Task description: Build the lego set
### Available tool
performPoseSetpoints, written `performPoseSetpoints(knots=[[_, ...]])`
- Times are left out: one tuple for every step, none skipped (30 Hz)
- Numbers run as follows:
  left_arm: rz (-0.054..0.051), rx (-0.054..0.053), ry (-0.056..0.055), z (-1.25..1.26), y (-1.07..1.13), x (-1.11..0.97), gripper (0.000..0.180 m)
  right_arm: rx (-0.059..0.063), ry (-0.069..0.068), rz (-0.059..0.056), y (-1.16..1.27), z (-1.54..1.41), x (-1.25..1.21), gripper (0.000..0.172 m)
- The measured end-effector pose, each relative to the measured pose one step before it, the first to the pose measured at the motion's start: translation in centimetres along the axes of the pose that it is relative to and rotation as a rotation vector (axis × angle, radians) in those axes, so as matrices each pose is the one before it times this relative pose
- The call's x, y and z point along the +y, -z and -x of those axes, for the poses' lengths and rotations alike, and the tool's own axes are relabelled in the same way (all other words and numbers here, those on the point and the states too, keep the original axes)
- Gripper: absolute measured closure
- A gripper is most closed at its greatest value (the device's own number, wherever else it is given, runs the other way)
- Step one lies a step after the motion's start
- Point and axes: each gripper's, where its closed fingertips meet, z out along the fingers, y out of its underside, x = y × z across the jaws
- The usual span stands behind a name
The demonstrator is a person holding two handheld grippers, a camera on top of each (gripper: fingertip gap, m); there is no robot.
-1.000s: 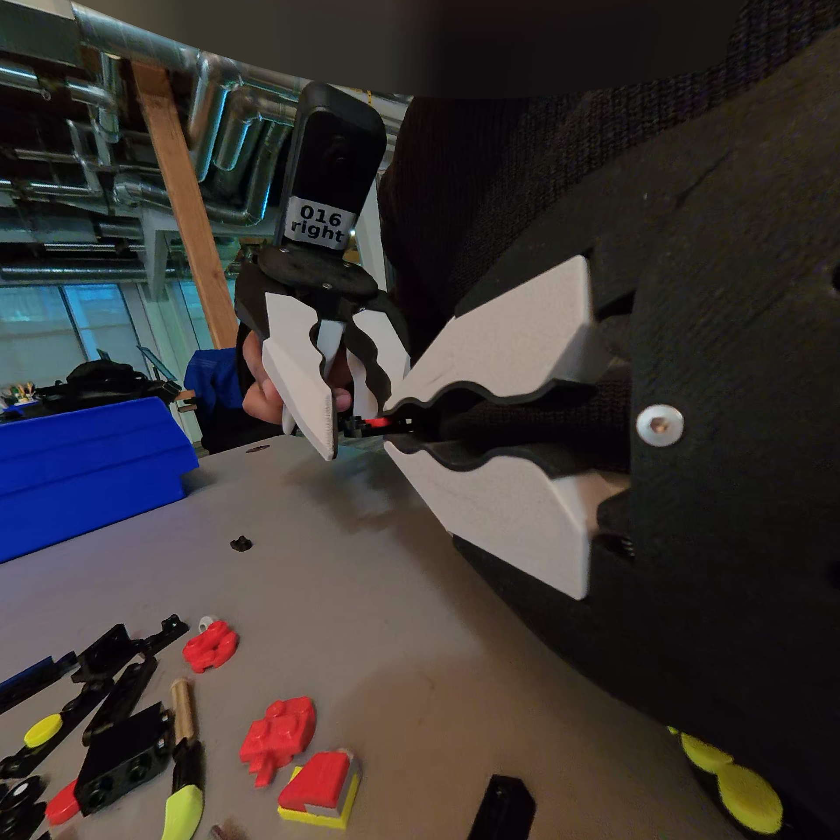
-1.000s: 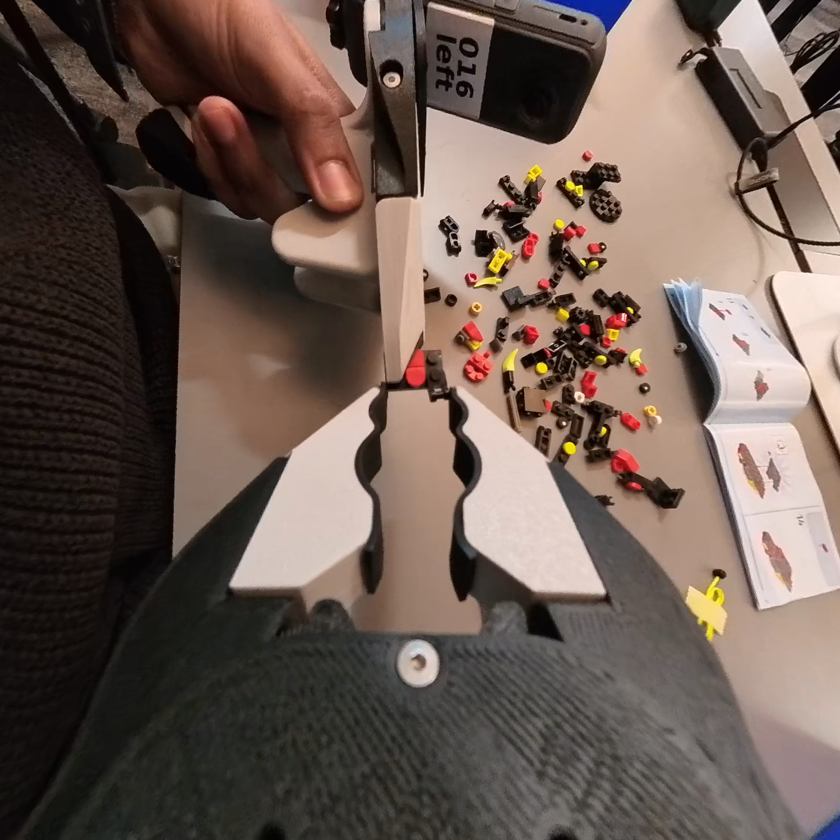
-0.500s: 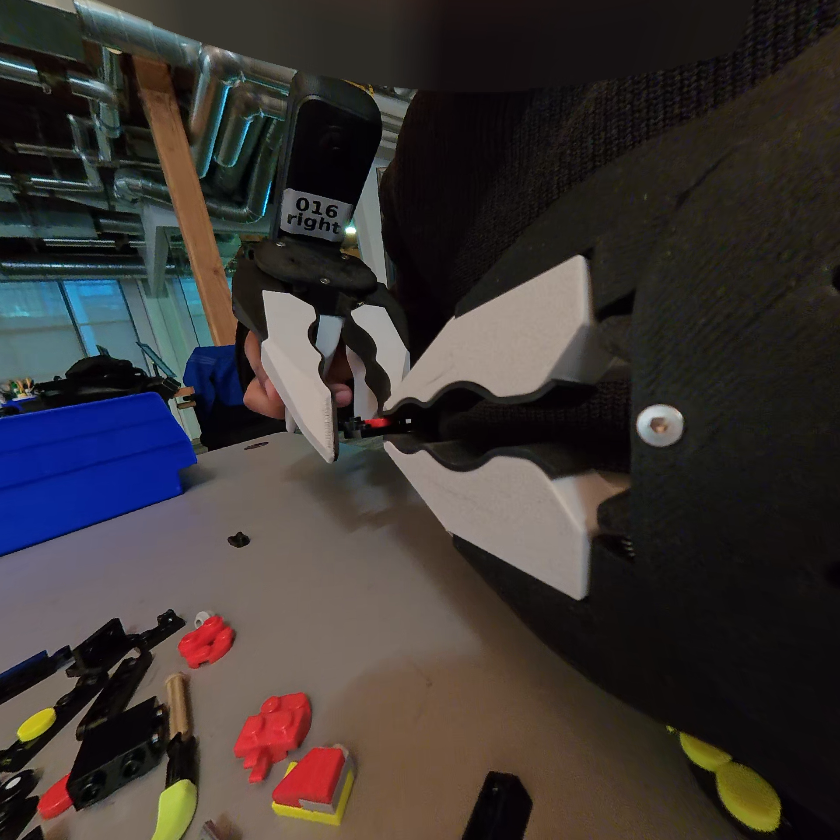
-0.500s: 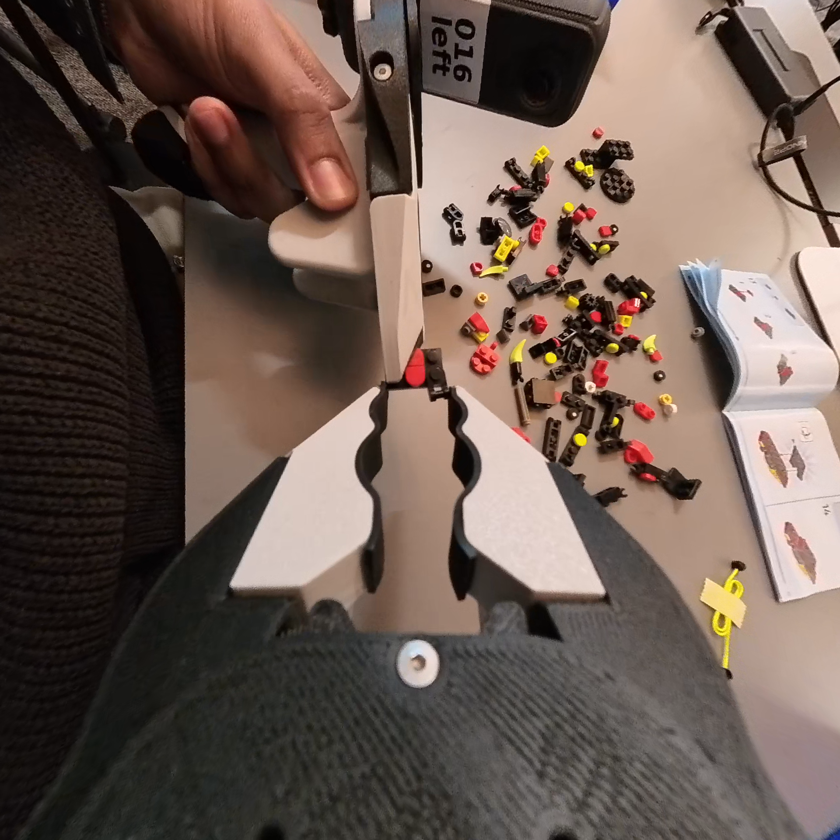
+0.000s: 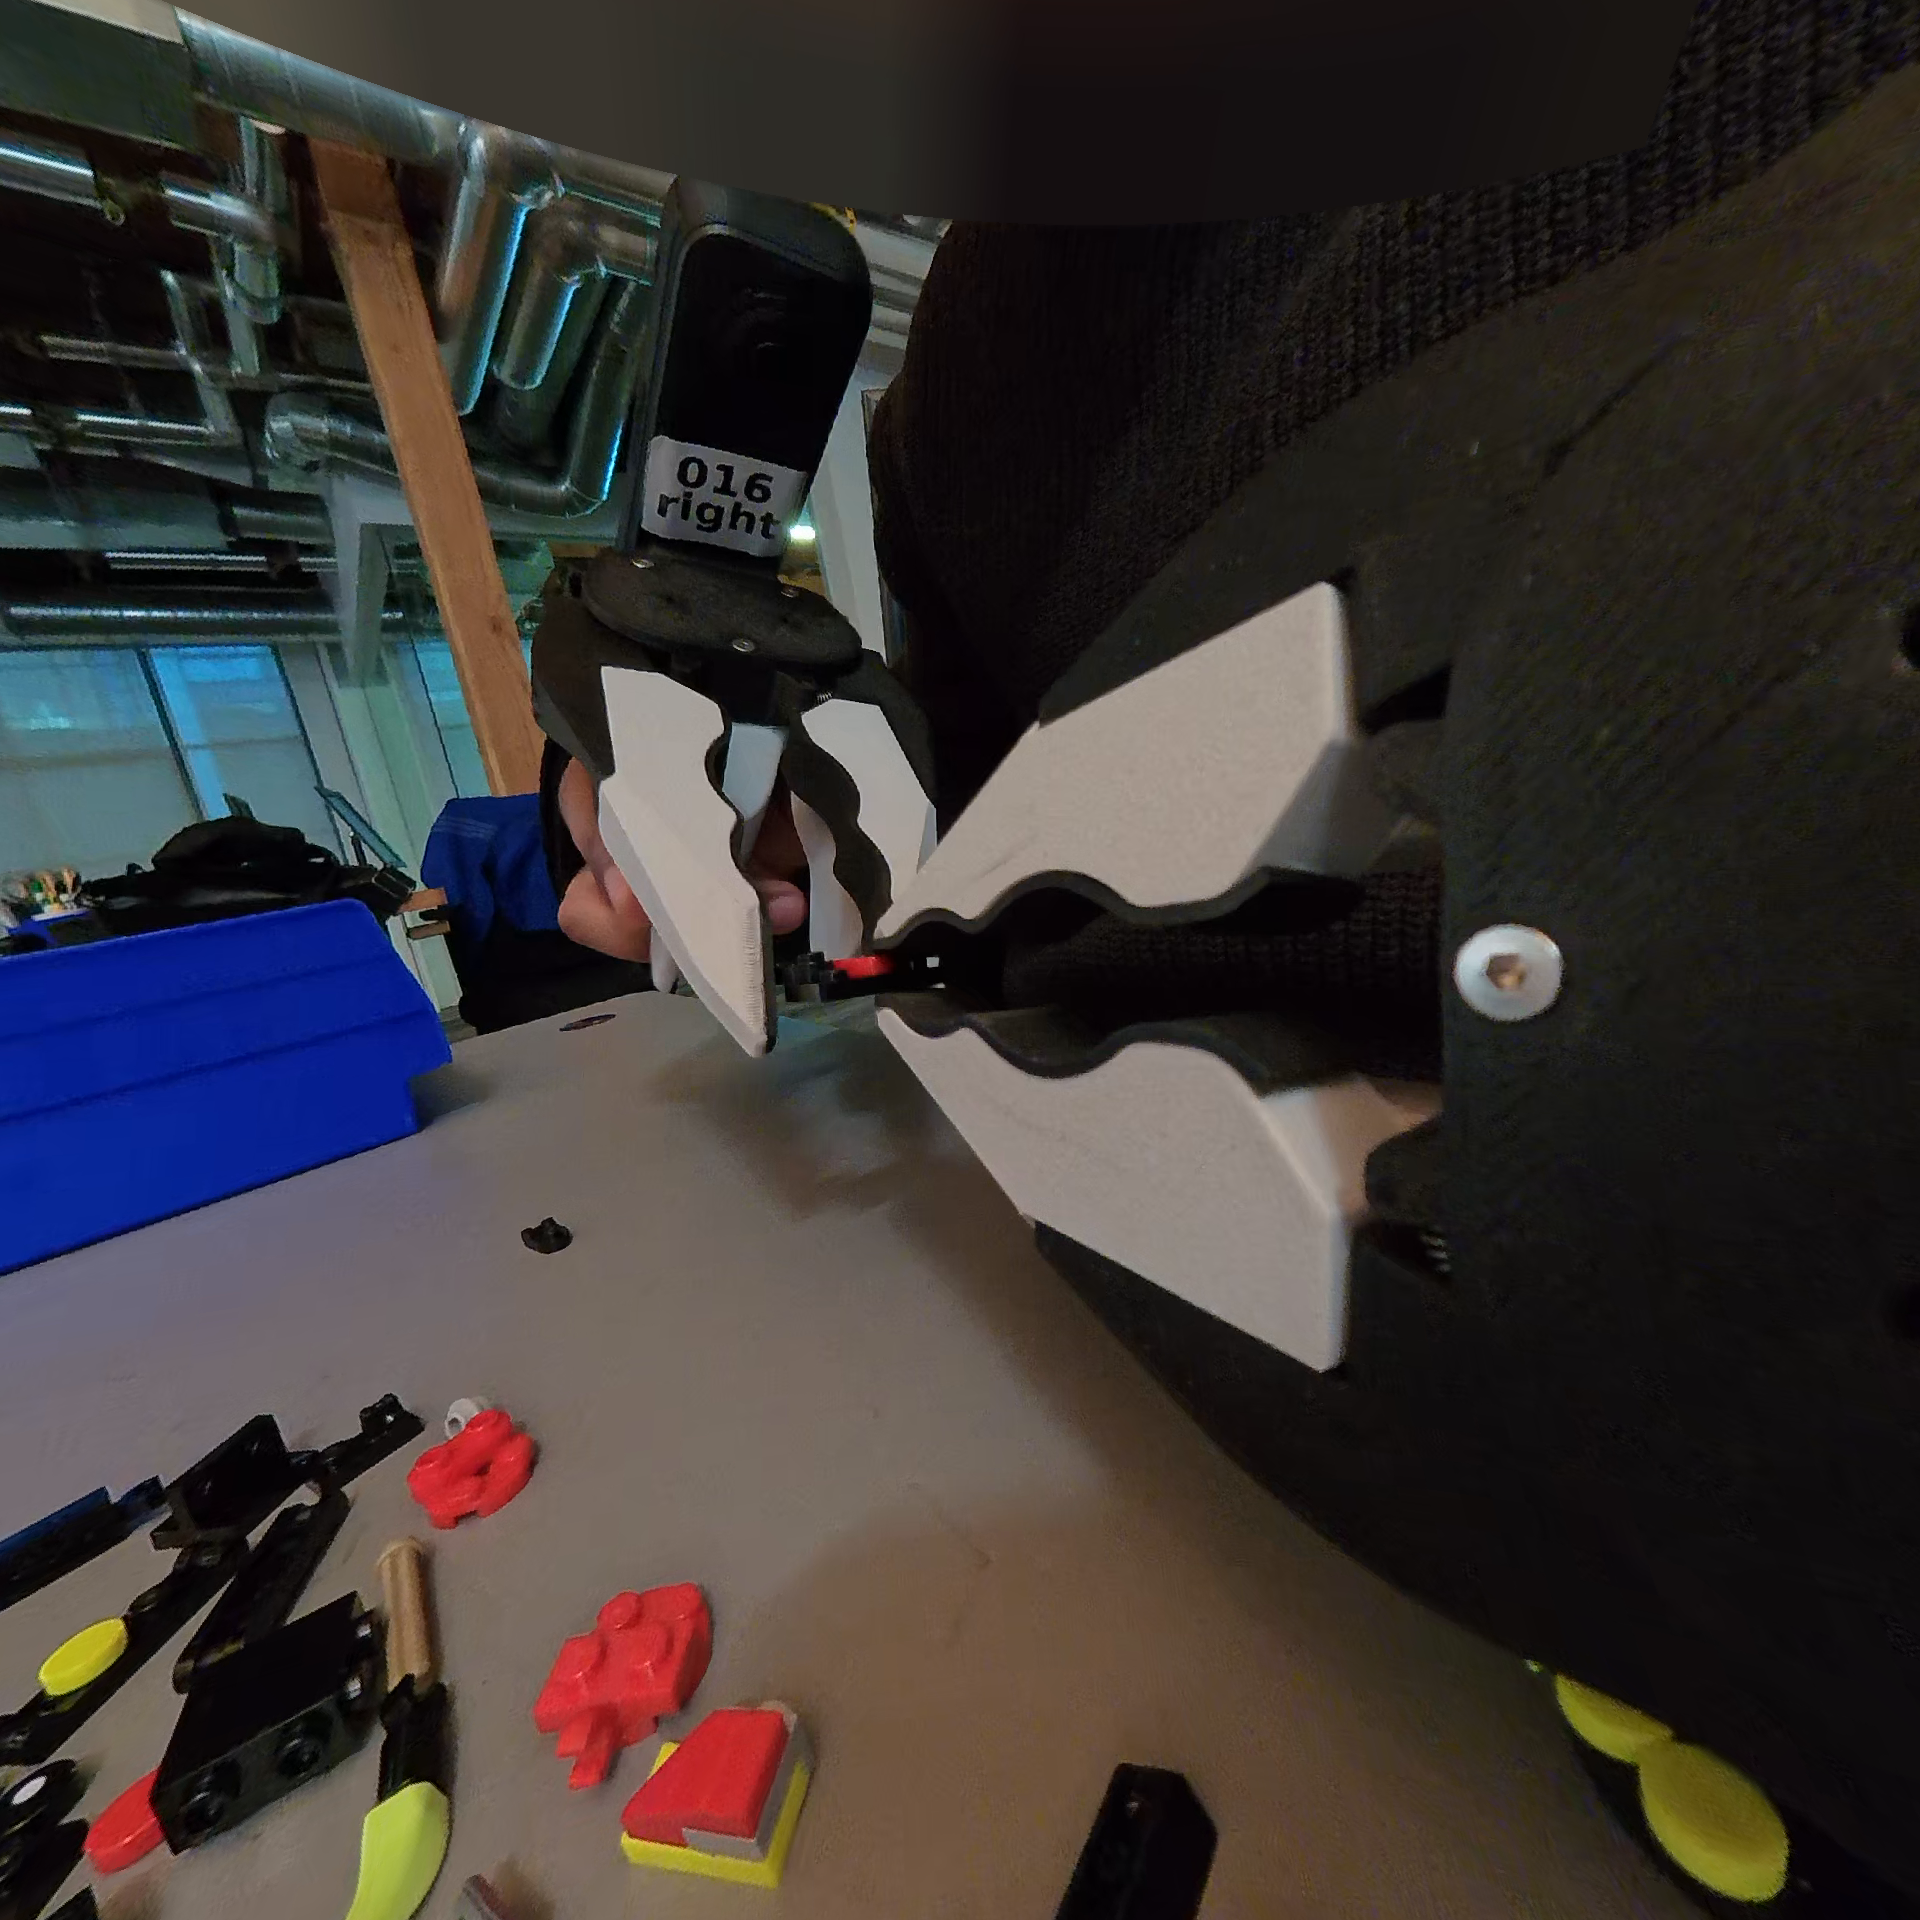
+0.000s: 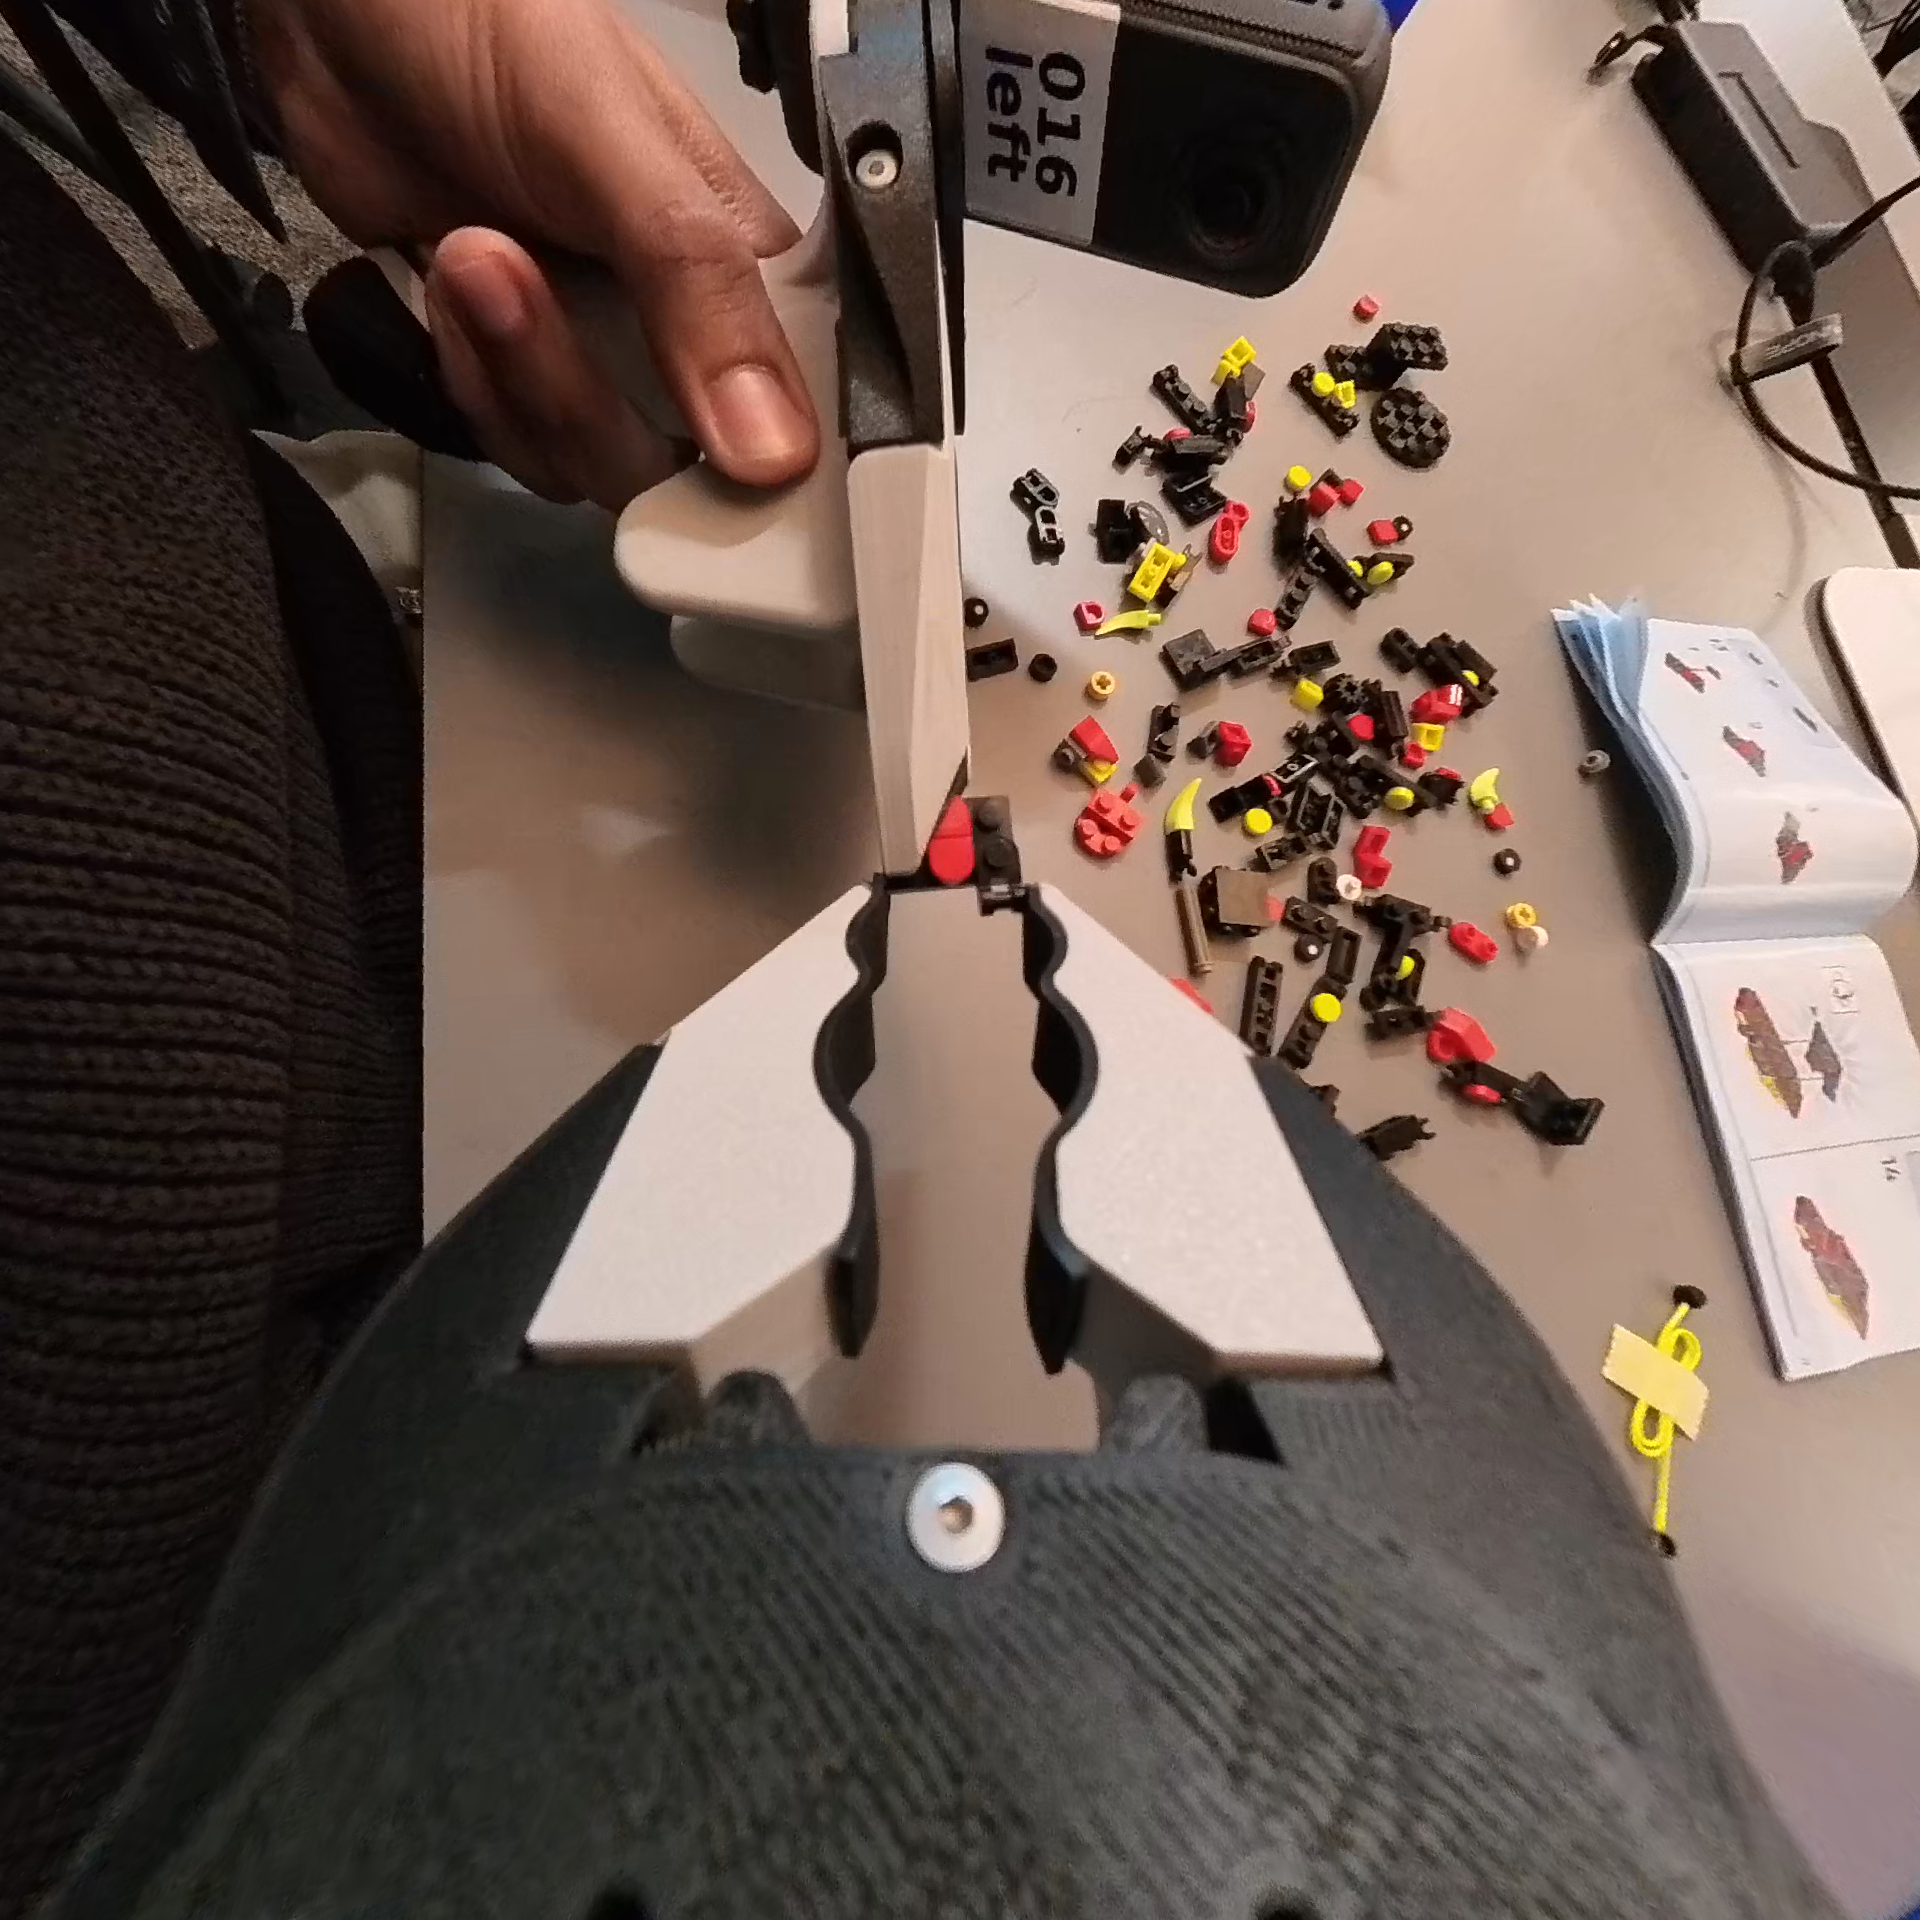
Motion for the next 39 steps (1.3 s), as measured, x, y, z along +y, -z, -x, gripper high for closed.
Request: performPoseSetpoints(knots=[[-0.0013,0.0038,-0.0001,-0.069,0.013,-0.031,0.177,0.0036,-0.0018,-0.007,0.021,-0.092,-0.058,0.147],[0.0014,0.0001,-0.0026,-0.04,0.013,0.004,0.177,0.0093,-0.005,-0.0082,0.036,-0.214,-0.048,0.142],[0.0003,-0.0024,-0.0044,0.004,0.02,0.002,0.178,0.0053,-0.0102,-0.0086,0.045,-0.242,-0.018,0.129],[-0.0029,0.0002,-0.0027,-0.036,0.045,-0.068,0.178,-0.0044,-0.0229,-0.0103,0.09,-0.188,0.001,0.122],[-0.0036,0.0014,-0.0018,-0.046,0.074,-0.085,0.177,-0.0096,-0.0361,-0.0201,0.144,-0.208,-0.11,0.12],[-0.0031,-0.0003,-0.0023,0.007,0.082,-0.094,0.178,-0.0132,-0.0466,-0.0312,0.229,-0.254,-0.247,0.116],[-0.0043,-0.0008,-0.0025,0.004,0.089,-0.101,0.178,-0.0204,-0.0516,-0.0366,0.314,-0.225,-0.322,0.112],[-0.0037,0.0004,-0.0024,-0.026,0.074,-0.086,0.178,-0.0234,-0.0504,-0.042,0.401,-0.219,-0.372,0.103],[-0.0021,0.0,-0.0039,-0.032,0.065,-0.062,0.178,-0.0188,-0.0473,-0.0514,0.488,-0.258,-0.468,0.098],[-0.0011,-0.0016,-0.0062,-0.029,0.033,-0.039,0.178,-0.0151,-0.0411,-0.0563,0.574,-0.251,-0.541,0.103],[-0.0002,-0.0009,-0.0092,-0.062,0.014,-0.023,0.178,-0.01,-0.0359,-0.053,0.575,-0.265,-0.567,0.115],[0.0026,0.0018,-0.0111,-0.118,-0.007,0.01,0.177,-0.01,-0.031,-0.0412,0.502,-0.248,-0.511,0.125],[0.0034,0.0002,-0.0141,-0.119,-0.027,0.021,0.177,-0.011,-0.0245,-0.0274,0.381,-0.176,-0.379,0.133],[0.0062,-0.0058,-0.0209,-0.06,-0.044,0.05,0.178,-0.0048,-0.017,-0.0207,0.258,-0.158,-0.257,0.138],[0.0074,-0.0065,-0.0264,-0.1,-0.047,0.067,0.178,-0.0054,-0.0105,-0.0115,0.112,-0.052,-0.107,0.14],[0.0076,-0.003,-0.029,-0.188,-0.046,0.045,0.178,-0.0043,-0.0102,0.004,-0.035,0.005,0.128,0.137],[0.0056,-0.0013,-0.031,-0.233,-0.026,0.016,0.178,-0.007,-0.0087,0.0177,-0.166,0.085,0.31,0.133],[0.0069,-0.0037,-0.0329,-0.197,0.0,0.027,0.178,-0.0213,-0.0039,0.0263,-0.267,0.328,0.463,0.132],[0.0111,-0.0048,-0.0345,-0.15,0.017,0.078,0.178,-0.0289,-0.0045,0.0274,-0.308,0.467,0.49,0.133],[0.0115,-0.005,-0.0356,-0.139,0.031,0.09,0.178,-0.0279,-0.0105,0.023,-0.349,0.435,0.422,0.134],[0.0105,-0.0067,-0.0351,-0.107,0.062,0.07,0.178,-0.0303,-0.0146,0.0133,-0.305,0.454,0.267,0.131],[0.0125,-0.0048,-0.0359,-0.133,0.066,0.094,0.178,-0.034,-0.0179,0.0045,-0.243,0.494,0.1,0.131],[0.0111,-0.0058,-0.0381,-0.137,0.071,0.076,0.178,-0.0317,-0.0209,-0.003,-0.181,0.416,-0.016,0.132],[0.0071,-0.0082,-0.0397,-0.127,0.079,0.006,0.178,-0.029,-0.0217,-0.0099,-0.109,0.376,-0.118,0.133],[0.0083,-0.0058,-0.0391,-0.157,0.062,0.025,0.178,-0.0301,-0.0202,-0.0151,-0.07,0.387,-0.177,0.136],[0.012,-0.0021,-0.0369,-0.199,0.007,0.108,0.178,-0.0249,-0.0195,-0.0169,-0.044,0.323,-0.2,0.14],[0.0123,0.0001,-0.0335,-0.228,-0.046,0.129,0.178,-0.0164,-0.0162,-0.0139,-0.049,0.195,-0.173,0.141],[0.0096,0.0015,-0.0273,-0.229,-0.076,0.097,0.178,-0.0126,-0.0098,-0.0056,-0.038,0.153,-0.067,0.142],[0.0059,0.0053,-0.0207,-0.258,-0.101,0.067,0.178,-0.007,-0.0063,0.0044,-0.064,0.086,0.075,0.141],[0.0038,0.0084,-0.0158,-0.269,-0.104,0.029,0.178,-0.0022,-0.0037,0.0087,-0.082,0.036,0.15,0.138],[0.0049,0.0061,-0.0119,-0.202,-0.108,0.064,0.178,-0.0039,-0.0002,0.0047,-0.079,0.082,0.093,0.138],[0.0062,0.0003,-0.0102,-0.076,-0.085,0.089,0.178,-0.0076,0.0012,0.0003,-0.062,0.165,0.009,0.14],[0.0041,-0.0016,-0.0104,-0.034,-0.067,0.066,0.178,-0.008,0.0001,-0.0022,-0.027,0.169,-0.061,0.143],[0.0033,-0.0005,-0.0075,-0.028,-0.046,0.037,0.178,-0.0084,-0.0001,-0.0041,-0.004,0.161,-0.099,0.145],[0.001,-0.0002,-0.0047,-0.007,-0.016,0.005,0.178,-0.0091,0.0002,-0.0035,0.03,0.158,-0.064,0.151],[-0.0011,-0.0003,-0.003,-0.009,-0.005,-0.013,0.178,-0.0049,-0.0004,-0.0019,0.03,0.066,-0.018,0.156],[0.0,0.0022,-0.0017,-0.037,-0.004,-0.012,0.178,-0.0002,-0.0024,0.0002,0.018,-0.033,0.026,0.158],[0.001,-0.0013,-0.001,0.031,-0.009,0.02,0.178,0.0008,-0.0043,0.002,0.001,-0.065,0.061,0.158],[0.0007,-0.0026,-0.0023,0.027,-0.015,0.012,0.178,-0.0012,-0.0041,0.003,-0.02,-0.048,0.074,0.158]])
